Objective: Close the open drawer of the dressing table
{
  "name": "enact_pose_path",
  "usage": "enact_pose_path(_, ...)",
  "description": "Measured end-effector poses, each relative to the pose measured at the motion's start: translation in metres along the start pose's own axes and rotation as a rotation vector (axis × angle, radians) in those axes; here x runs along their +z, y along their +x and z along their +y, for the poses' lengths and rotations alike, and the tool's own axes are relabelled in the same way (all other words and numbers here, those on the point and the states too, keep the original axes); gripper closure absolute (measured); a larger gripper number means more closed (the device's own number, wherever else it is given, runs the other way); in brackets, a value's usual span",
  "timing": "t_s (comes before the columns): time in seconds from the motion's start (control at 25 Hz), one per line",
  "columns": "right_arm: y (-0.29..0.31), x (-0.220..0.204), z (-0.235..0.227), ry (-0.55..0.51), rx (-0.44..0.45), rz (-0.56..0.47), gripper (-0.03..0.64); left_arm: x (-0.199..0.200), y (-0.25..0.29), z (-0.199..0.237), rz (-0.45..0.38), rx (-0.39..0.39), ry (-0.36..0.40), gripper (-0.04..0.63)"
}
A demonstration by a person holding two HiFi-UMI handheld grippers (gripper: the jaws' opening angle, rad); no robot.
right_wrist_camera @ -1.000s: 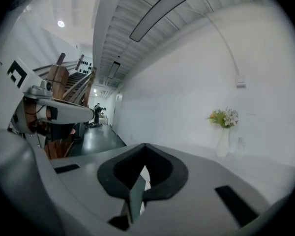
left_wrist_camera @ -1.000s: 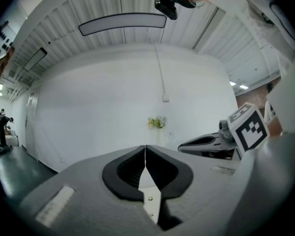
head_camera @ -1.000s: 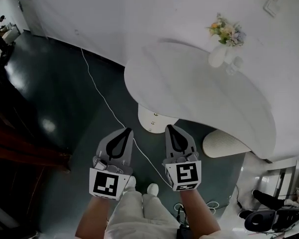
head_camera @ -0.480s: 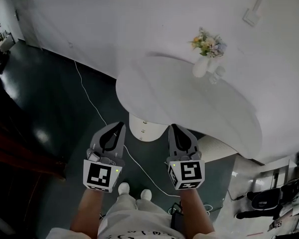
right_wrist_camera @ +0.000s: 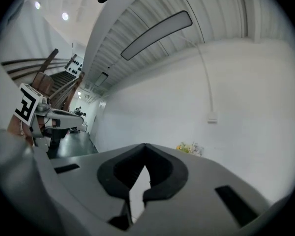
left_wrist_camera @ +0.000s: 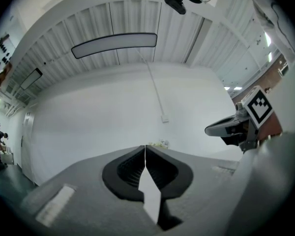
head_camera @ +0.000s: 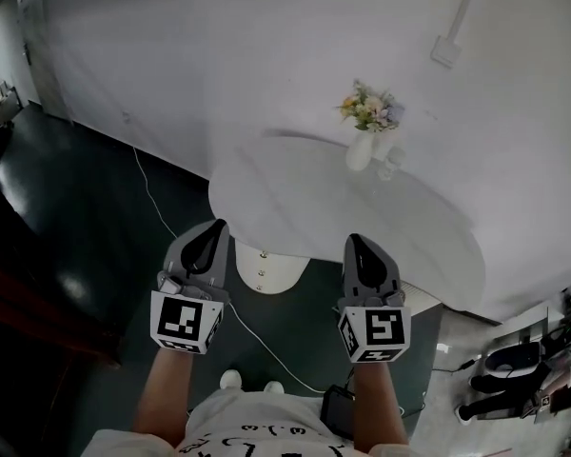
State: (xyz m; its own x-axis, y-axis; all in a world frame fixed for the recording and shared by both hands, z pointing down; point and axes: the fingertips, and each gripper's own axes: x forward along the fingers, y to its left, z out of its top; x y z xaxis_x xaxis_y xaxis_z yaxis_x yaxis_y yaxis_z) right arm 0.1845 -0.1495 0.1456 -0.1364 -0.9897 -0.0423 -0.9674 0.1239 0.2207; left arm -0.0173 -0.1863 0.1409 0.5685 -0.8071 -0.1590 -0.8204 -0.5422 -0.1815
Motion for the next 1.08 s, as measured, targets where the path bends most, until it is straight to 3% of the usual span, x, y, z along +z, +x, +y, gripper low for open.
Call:
enact_pose_path(0.28,-0.007,0.016,-0.016,-0.011,-0.022,-0.039,0.620,0.022,0.007,0.000,-0.057,0.001,0.015,0.578)
enact_pose_path(0.64,-0.013,0.033,-0.013,-0.108,-0.035,-0.060,0.620,0.031,0.002,0.006,-0.098,0.020,-0.015,0.578)
enact_pose_path(1.08,-0.011,0.035,-0.020,-0.093,-0.051,-0.060,0.618,0.043,0.014,0.006,-0.111,-0.005,-0.009,0.578)
